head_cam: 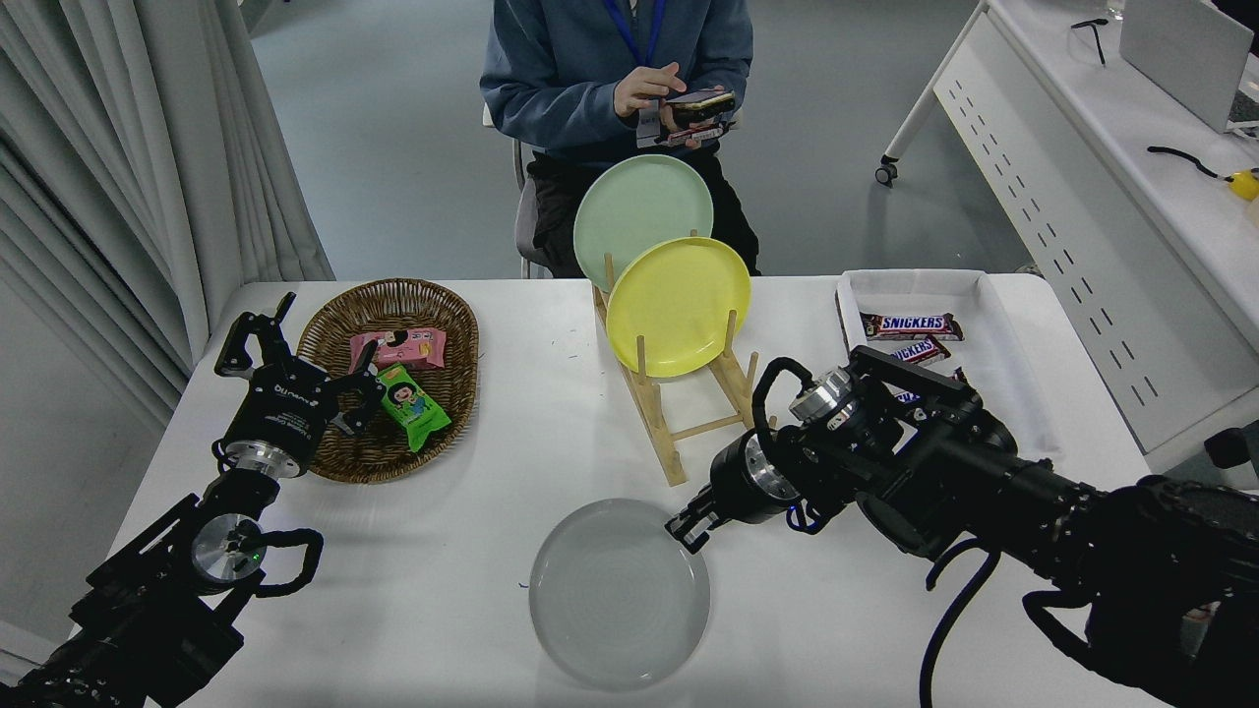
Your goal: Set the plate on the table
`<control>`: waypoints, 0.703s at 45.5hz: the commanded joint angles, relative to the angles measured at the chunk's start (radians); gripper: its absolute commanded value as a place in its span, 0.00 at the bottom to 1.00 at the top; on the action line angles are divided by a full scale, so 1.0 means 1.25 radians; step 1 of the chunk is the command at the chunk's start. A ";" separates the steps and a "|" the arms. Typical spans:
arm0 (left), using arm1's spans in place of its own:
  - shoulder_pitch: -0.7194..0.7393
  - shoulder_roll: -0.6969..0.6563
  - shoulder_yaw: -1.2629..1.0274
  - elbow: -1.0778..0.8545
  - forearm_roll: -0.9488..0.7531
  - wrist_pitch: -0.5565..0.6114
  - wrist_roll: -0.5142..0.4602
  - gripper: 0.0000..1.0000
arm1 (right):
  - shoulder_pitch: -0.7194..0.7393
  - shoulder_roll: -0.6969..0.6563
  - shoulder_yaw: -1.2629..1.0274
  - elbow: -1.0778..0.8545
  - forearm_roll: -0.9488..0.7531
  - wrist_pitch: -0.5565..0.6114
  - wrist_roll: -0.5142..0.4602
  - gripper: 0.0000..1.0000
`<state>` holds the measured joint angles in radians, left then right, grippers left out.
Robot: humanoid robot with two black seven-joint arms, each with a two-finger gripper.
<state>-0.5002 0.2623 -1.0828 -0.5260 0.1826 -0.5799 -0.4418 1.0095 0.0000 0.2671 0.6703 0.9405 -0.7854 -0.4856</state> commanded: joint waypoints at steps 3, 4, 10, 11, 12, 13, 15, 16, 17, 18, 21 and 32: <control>0.000 0.000 0.000 0.001 0.000 0.000 0.000 1.00 | 0.000 0.000 0.008 0.001 -0.015 0.000 -0.001 1.00; 0.000 0.000 0.000 0.001 0.000 0.000 0.000 1.00 | 0.000 0.000 0.007 0.001 -0.018 0.000 -0.001 1.00; 0.000 0.000 0.000 0.001 0.000 0.000 0.000 1.00 | -0.004 0.000 0.010 0.010 -0.053 0.000 -0.001 1.00; 0.000 0.000 0.000 0.000 0.000 0.000 0.000 1.00 | -0.005 0.000 0.008 0.011 -0.054 0.000 -0.001 1.00; 0.000 0.000 0.000 0.000 0.000 0.000 0.000 1.00 | -0.007 0.000 0.008 0.012 -0.054 0.000 -0.001 1.00; 0.000 0.000 0.000 0.001 0.000 0.000 0.000 1.00 | -0.010 0.000 0.008 0.013 -0.054 0.000 -0.001 1.00; 0.000 0.000 0.000 0.000 0.000 0.000 0.000 1.00 | -0.014 0.000 0.001 0.015 -0.053 0.016 -0.001 1.00; 0.000 0.000 0.000 0.000 0.000 0.000 0.000 1.00 | -0.015 0.000 -0.004 0.015 -0.053 0.045 -0.002 1.00; 0.000 0.000 0.000 0.001 0.000 0.000 0.000 1.00 | -0.017 0.000 -0.004 0.016 -0.053 0.073 -0.002 1.00; 0.000 0.000 0.000 0.001 0.000 0.000 0.000 1.00 | -0.019 0.000 -0.004 0.017 -0.053 0.104 -0.001 1.00; 0.000 0.000 0.000 0.001 0.000 0.000 0.000 1.00 | -0.021 0.000 -0.005 0.032 -0.054 0.192 -0.001 1.00; 0.000 0.000 0.000 0.001 0.000 0.000 0.000 1.00 | -0.023 0.000 0.010 0.036 -0.191 0.518 0.014 1.00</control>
<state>-0.5002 0.2623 -1.0829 -0.5252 0.1825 -0.5798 -0.4418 0.9877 0.0000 0.2639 0.7133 0.8389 -0.4747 -0.4851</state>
